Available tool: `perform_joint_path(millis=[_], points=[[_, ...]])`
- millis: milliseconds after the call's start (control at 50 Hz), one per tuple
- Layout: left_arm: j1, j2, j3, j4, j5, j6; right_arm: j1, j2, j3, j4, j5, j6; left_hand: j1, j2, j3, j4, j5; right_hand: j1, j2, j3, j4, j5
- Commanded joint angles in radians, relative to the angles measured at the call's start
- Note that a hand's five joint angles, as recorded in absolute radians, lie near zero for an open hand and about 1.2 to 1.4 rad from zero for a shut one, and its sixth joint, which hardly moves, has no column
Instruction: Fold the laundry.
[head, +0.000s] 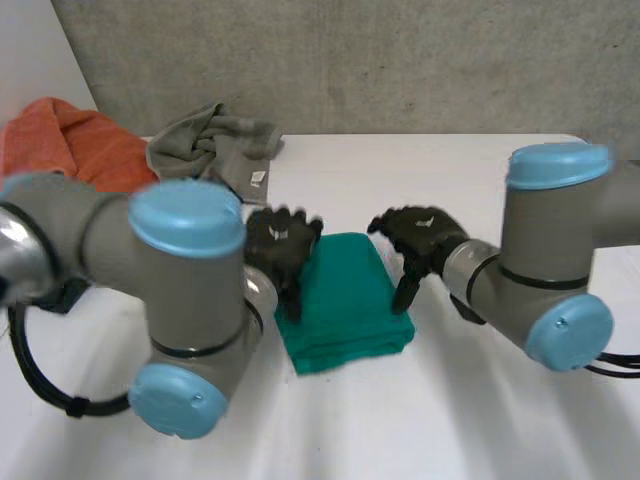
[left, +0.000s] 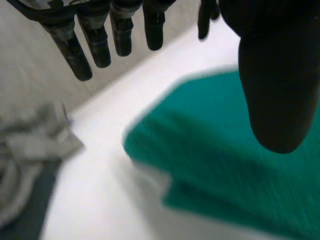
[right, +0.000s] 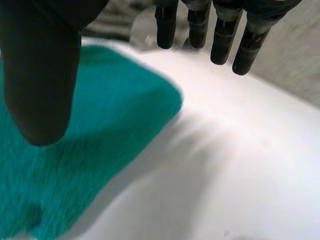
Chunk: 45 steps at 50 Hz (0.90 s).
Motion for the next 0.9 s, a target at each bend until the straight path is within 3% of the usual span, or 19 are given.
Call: perform_joint_path(millis=[20,120,240,560,700,780,840,900], points=[[0.052,0.196,-0.008,-0.002,0.173,-0.001,-0.080,-0.196,0.225,-0.154,0.004,0.139,0.021,0.005,-0.001,0.007,-0.009,-0.025,-0.044,-0.040,-0.059,-0.065],[0.089,0.284,-0.021,-0.043,0.416,-0.006,-0.138,-0.223,0.342,-0.140,-0.013,0.210,0.036,0.020,0.014,0.022,0.006,-0.025,-0.044,-0.040,-0.059,-0.065],[0.133,0.296,-0.026,-0.125,0.550,-0.022,-0.131,-0.207,0.420,-0.158,-0.048,0.224,0.042,0.025,0.020,0.028,0.012,-0.025,-0.044,-0.040,-0.059,-0.065],[0.138,0.296,-0.029,-0.128,0.553,-0.027,-0.037,-0.061,0.399,-0.330,-0.085,0.293,0.039,0.023,0.017,0.025,0.009,-0.003,-0.022,-0.018,-0.038,-0.043],[0.139,0.291,-0.031,-0.128,0.553,-0.030,-0.003,-0.010,0.339,-0.333,-0.068,0.293,0.036,0.020,0.014,0.022,0.006,0.150,0.131,0.134,0.115,0.109],[0.139,0.290,-0.032,-0.128,0.553,-0.030,-0.002,0.030,0.304,-0.335,-0.054,0.293,0.036,0.020,0.014,0.022,0.006,0.434,0.415,0.419,0.399,0.393],[0.141,0.288,-0.035,-0.128,0.553,-0.030,0.001,0.079,0.246,-0.333,-0.021,0.287,0.036,0.020,0.014,0.022,0.006,0.911,0.893,0.896,0.877,0.871],[0.141,0.288,-0.038,-0.128,0.553,-0.030,0.001,0.112,0.200,-0.326,0.003,0.282,0.036,0.020,0.014,0.022,0.006,1.196,1.177,1.181,1.161,1.155]])
